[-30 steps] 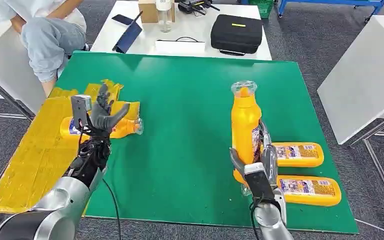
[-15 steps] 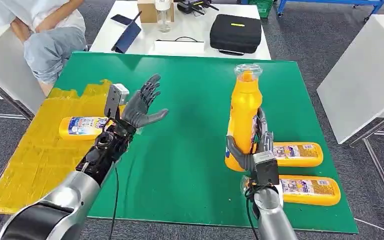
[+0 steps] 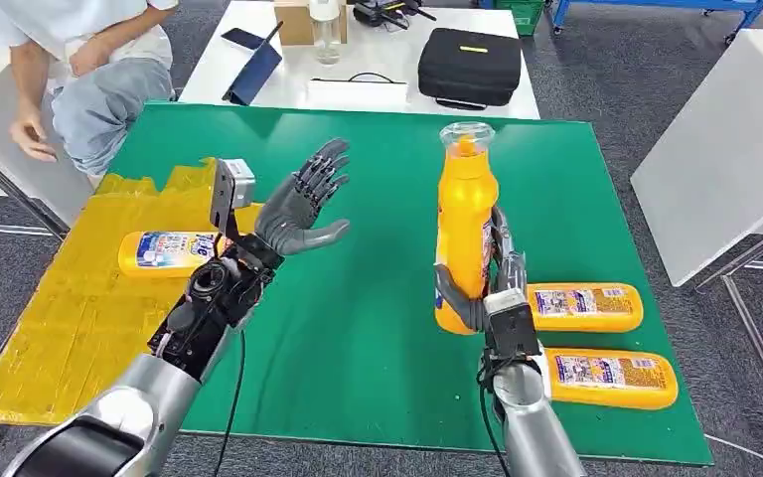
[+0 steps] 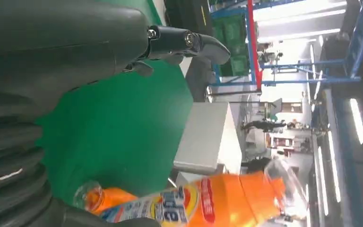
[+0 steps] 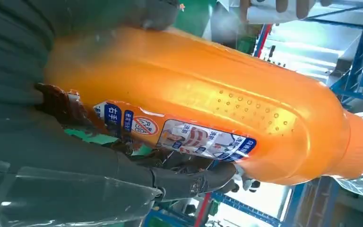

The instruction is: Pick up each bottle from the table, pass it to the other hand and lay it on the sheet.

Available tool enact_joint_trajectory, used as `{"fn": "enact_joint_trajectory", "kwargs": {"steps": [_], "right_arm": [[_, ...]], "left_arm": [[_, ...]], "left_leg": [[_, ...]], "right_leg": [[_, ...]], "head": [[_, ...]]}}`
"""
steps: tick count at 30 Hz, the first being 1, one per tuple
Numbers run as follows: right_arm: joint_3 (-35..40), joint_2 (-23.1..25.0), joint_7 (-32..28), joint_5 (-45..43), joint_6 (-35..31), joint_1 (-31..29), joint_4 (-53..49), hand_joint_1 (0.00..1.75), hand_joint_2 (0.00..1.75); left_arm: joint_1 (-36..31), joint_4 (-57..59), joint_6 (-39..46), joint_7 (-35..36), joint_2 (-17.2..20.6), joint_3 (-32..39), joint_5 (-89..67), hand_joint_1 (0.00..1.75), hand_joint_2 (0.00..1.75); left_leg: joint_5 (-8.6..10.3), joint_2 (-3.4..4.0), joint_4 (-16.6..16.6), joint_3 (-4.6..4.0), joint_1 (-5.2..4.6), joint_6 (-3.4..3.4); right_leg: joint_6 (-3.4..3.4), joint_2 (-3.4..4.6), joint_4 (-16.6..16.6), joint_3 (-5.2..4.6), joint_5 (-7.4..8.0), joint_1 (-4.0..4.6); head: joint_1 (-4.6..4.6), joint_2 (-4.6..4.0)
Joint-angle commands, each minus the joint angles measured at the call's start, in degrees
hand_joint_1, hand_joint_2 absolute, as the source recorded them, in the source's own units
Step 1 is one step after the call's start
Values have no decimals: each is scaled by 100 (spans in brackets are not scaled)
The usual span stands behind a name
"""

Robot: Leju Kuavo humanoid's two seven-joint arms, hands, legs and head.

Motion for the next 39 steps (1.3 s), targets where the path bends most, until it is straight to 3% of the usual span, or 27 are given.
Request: {"fn": "enact_joint_trajectory", "kwargs": {"steps": [1,4,5,10,17,18,20,29,39], "right_arm": [[214,19,-27,131,-143,-396,646,175,175],[214,19,-27,131,-143,-396,646,175,175],[214,19,-27,131,-143,-396,646,175,175],[365,24,-86,254,-333,-367,688,175,175],[737,134,-85,349,-285,-584,798,175,175],[844,163,-80,402,-284,-622,858,175,175],[974,193,-106,460,-288,-654,917,175,175],[1302,256,-166,638,-374,-763,1143,175,175],[1480,257,-71,794,-578,-847,1426,175,175]], "left_arm": [[137,-293,126,50,216,-619,-25,0,175],[137,-293,126,50,216,-619,-25,0,175],[137,-293,126,50,216,-619,-25,0,175],[113,-165,119,60,97,-826,-101,0,175],[60,-22,169,1,-20,-959,-124,0,175],[58,-39,192,9,-39,-962,-129,0,175],[47,-43,207,20,-35,-959,-130,0,175],[39,-13,205,9,-3,-916,-91,0,175],[8,-89,107,0,-40,-942,-26,0,175]], "left_leg": [[-30,15,8,49,5,-15],[-11,7,0,21,2,-8],[-45,15,18,68,7,-21],[-10,1,-1,21,2,-8],[-12,8,2,21,3,-9],[-43,15,21,62,7,-21],[-10,7,1,20,2,-9],[-31,12,11,50,6,-15],[-13,3,3,24,5,-9]], "right_leg": [[-17,7,6,43,-22,8],[-9,3,-2,18,-7,4],[-23,4,16,61,-36,11],[-8,-3,-2,20,-8,4],[-9,2,1,16,-8,4],[-22,3,20,53,-35,11],[-9,2,0,14,-7,3],[-17,3,9,43,-25,8],[-10,-3,1,20,-11,6]], "head": [[0,0],[0,0],[0,0],[0,0],[0,0],[0,0],[-2,0],[-2,0],[0,0]]}}
